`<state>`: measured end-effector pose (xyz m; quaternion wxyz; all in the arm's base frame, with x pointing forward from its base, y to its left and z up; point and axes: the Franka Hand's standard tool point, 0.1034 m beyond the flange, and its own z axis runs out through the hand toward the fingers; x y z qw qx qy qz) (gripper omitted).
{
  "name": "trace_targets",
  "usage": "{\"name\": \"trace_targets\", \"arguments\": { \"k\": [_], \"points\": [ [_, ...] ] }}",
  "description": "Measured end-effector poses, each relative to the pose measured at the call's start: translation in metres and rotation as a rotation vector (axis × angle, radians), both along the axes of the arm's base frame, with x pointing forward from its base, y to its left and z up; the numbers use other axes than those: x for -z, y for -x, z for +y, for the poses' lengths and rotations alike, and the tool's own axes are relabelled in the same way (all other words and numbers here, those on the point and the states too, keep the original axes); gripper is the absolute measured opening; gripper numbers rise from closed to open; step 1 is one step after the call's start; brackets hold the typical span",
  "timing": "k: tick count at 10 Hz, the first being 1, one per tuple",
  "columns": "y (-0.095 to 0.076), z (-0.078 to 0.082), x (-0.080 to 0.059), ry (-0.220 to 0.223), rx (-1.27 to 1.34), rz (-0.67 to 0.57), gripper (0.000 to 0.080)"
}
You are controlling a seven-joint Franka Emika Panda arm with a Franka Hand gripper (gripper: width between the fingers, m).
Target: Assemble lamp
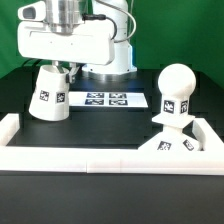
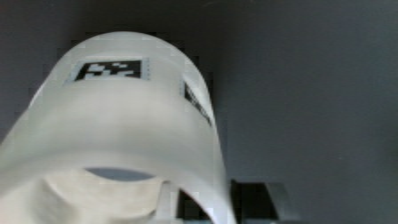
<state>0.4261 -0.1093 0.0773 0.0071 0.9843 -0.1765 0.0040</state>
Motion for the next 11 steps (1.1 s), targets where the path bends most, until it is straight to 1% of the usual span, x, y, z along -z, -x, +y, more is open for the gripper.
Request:
{"name": "trace_targets", "arguments": {
  "k": [4, 5, 7, 9, 10, 11],
  "points": [
    [0.000, 0.001, 0.000, -0.001, 0.000, 0.002, 0.0044],
    [-0.002, 0.010, -0.008, -0.016, 0.017, 0.009, 0.0044],
    [-0.011, 0.032, -0.030, -0.039, 0.063, -0.009, 0.0044],
    [-0.015, 0.044, -0.042, -0.057, 0.078, -0.009, 0.0044],
    [-0.021, 0.052, -0.049, -0.064, 0.096, -0.008, 0.0044],
    [-0.030, 0.064, -0.058, -0.073, 0.111, -0.006, 0.0044]
  ]
}}
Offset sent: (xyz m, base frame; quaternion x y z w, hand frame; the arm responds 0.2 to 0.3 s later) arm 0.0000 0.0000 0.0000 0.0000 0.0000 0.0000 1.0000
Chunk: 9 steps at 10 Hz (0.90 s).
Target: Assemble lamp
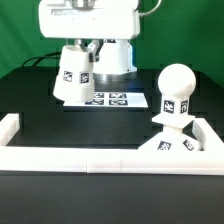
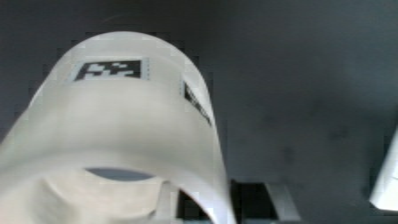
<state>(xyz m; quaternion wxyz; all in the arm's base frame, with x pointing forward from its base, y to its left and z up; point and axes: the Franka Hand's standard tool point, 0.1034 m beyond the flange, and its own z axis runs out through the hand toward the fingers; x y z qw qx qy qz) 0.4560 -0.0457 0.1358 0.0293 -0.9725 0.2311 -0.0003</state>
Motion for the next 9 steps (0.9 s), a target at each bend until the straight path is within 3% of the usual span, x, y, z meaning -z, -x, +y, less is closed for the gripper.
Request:
{"name": "trace_targets", "arguments": {
  "k": [2, 6, 9],
  "points": [
    [-0.017, 0.013, -0.006, -0.005, 0.020, 0.005, 0.0044],
    [-0.014, 0.012, -0.003, -0.003, 0.009, 0.010, 0.0044],
    [-0.033, 0.034, -0.029, -0.026, -0.003, -0.010, 0.0044]
  ]
}}
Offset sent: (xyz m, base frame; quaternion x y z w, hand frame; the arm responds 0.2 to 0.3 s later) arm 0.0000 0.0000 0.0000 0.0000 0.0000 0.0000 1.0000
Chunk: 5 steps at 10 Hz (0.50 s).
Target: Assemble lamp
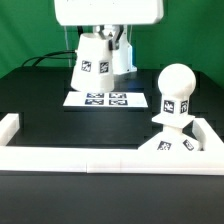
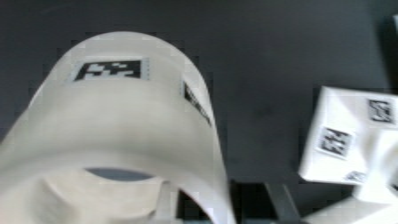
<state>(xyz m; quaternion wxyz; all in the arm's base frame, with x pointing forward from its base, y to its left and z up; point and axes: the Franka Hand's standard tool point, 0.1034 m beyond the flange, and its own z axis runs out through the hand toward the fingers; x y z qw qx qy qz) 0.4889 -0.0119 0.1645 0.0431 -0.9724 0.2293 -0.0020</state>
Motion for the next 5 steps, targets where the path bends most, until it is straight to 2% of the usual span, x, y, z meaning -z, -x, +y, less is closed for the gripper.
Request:
{"name": "trace_targets", "arguments": {
  "k": [3, 5],
  "points": [
    [-0.026, 0.024, -0.030, -0.016, 0.020, -0.004, 0.0044],
    [-0.043, 0.048, -0.054, -0.028, 0.064, 0.004, 0.0044]
  ]
}}
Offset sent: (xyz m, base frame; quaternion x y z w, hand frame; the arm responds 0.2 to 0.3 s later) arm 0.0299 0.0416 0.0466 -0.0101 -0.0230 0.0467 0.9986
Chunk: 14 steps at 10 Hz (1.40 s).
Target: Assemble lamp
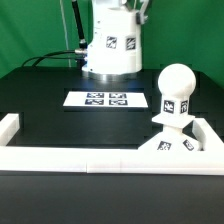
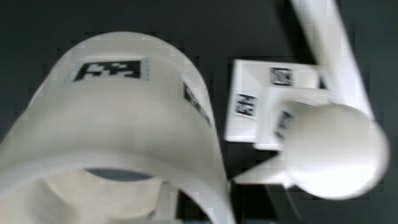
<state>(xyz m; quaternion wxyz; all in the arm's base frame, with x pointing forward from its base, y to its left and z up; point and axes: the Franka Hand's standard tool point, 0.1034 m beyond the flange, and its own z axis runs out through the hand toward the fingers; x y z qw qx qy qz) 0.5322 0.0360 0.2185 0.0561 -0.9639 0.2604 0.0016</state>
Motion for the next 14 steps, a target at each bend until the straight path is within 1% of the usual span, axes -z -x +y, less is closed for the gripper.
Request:
{"name": "trace_targets", "arguments": {
  "k": [2, 3, 4, 9, 10, 11, 12, 13, 14],
  "points": [
    [-0.016, 0.014, -0.014, -0.004, 0.030, -0.007, 0.0045],
    [-0.028, 0.021, -0.022, -0.006, 0.049, -0.006, 0.0045],
    [-0.038, 0.024, -0.029, -0.005, 0.045, -0.004, 0.0045],
    [-0.039, 0.024, -0.026, -0.002, 0.045, -0.006, 0.0045],
    [-0.041, 0.027, -0.025, -0.002, 0.040, -0.008, 0.0045],
    [-0.050, 0.038, -0.026, -0.002, 0.024, -0.017, 0.0045],
    [-0.063, 0.049, -0.026, -0.002, 0.018, -0.029, 0.0045],
    [-0.071, 0.054, -0.024, 0.001, 0.014, -0.033, 0.0045],
    [-0.075, 0.057, -0.020, 0.005, 0.009, -0.034, 0.0045]
  ]
}}
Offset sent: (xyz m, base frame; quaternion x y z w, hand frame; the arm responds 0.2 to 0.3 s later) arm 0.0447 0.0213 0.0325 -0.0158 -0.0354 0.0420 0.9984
